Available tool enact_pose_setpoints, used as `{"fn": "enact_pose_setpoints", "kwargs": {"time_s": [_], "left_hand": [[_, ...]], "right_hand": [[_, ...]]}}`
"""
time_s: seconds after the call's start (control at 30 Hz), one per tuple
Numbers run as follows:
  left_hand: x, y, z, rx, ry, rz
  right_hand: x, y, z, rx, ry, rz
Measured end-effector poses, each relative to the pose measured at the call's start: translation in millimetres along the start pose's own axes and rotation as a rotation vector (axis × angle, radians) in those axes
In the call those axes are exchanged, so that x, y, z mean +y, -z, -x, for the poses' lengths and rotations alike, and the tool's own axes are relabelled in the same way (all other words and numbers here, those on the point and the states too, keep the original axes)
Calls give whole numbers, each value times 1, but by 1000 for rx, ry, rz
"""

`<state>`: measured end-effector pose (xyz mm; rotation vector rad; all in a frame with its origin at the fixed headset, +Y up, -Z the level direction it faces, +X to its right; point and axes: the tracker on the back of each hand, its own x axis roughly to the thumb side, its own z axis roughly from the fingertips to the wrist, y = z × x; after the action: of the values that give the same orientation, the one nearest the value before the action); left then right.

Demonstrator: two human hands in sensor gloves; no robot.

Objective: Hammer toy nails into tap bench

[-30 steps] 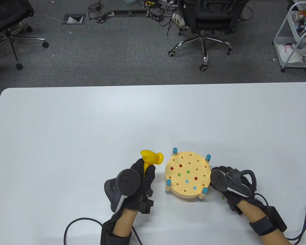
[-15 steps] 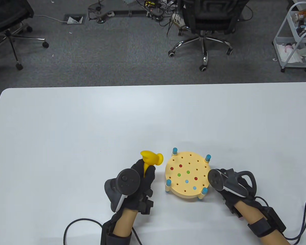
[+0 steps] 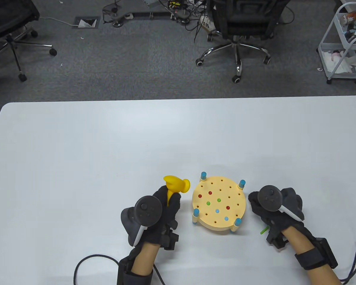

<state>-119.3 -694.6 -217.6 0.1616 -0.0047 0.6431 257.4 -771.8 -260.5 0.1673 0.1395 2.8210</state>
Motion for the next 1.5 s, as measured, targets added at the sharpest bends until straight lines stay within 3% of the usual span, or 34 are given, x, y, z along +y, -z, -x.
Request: {"fn": "enact_pose_setpoints", "kwargs": {"time_s": [0.17,0.33,0.47,0.67,1.5], "left_hand": [[0,0,0,-8,-5,-3],[-2,0,-2,-19,5,3],[-4,-2,-5,-33,18,-1],[-10,-2,-7,-48,42,20],[-15,-3,-11,-77,62,51]], "right_hand": [[-31,-10,12,18,188,178],[-52,-26,-7,-131,277,306],[-49,-37,-38,-275,222,321],[-34,-37,-64,-338,-18,355],[-17,-30,-78,-348,-222,314]]}}
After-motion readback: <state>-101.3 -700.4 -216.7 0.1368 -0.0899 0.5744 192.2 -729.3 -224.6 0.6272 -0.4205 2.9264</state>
